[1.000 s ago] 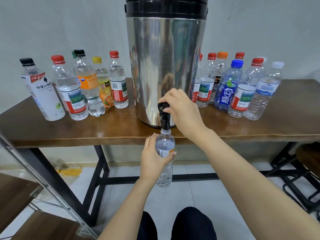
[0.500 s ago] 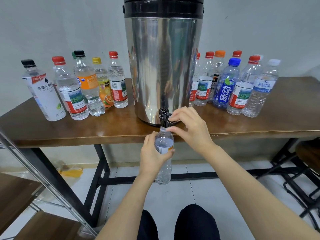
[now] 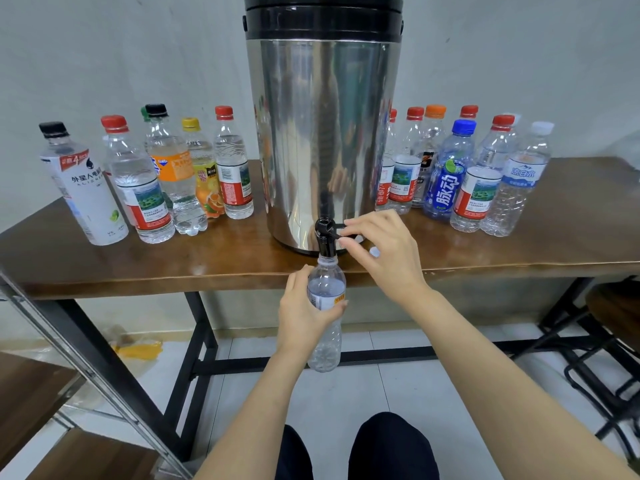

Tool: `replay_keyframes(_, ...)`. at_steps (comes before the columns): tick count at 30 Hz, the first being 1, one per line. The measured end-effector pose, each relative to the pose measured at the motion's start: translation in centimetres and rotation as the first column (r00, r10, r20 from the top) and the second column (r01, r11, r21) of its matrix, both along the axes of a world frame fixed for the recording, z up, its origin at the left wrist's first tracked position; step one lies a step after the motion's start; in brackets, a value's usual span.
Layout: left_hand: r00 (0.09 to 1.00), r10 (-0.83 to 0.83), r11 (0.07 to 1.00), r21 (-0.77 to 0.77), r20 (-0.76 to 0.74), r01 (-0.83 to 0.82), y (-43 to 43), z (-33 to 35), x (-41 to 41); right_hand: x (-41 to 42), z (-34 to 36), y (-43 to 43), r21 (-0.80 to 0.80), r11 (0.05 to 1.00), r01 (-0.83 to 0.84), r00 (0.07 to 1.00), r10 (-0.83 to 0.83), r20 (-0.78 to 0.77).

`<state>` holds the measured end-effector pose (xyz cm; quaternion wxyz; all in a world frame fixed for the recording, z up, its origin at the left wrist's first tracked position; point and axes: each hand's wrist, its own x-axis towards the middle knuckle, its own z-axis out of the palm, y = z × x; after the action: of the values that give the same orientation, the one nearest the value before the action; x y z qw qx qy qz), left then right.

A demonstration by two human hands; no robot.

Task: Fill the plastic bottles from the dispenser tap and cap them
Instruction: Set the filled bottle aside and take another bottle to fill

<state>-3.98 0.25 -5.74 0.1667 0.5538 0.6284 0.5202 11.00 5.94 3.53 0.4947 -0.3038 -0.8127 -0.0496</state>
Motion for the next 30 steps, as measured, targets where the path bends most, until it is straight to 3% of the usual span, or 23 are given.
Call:
replay_keyframes(3, 1.000, 0.004, 1.000, 0.003, -0.003, -0.004, -0.1, 0.1, 0.0, 0.1, -0.4, 0.6, 0.018, 1.000, -0.003, 1.000, 0.003, -0.028)
replay_keyframes(12, 1.000, 0.023, 1.000, 0.020, -0.007, -0.023, 0.3, -0.3, 0.1, -2.6, -2.0, 0.7, 0.037, 0.999, 0.009, 0.936, 0.005, -0.353)
replay_keyframes(30, 0.998, 0.023, 1.000, 0.013, -0.063, -0.022, 0.2, 0.0, 0.1, -3.2, -2.5, 0.9, -0.012, 1.000, -0.014, 0.916, 0.009, -0.401)
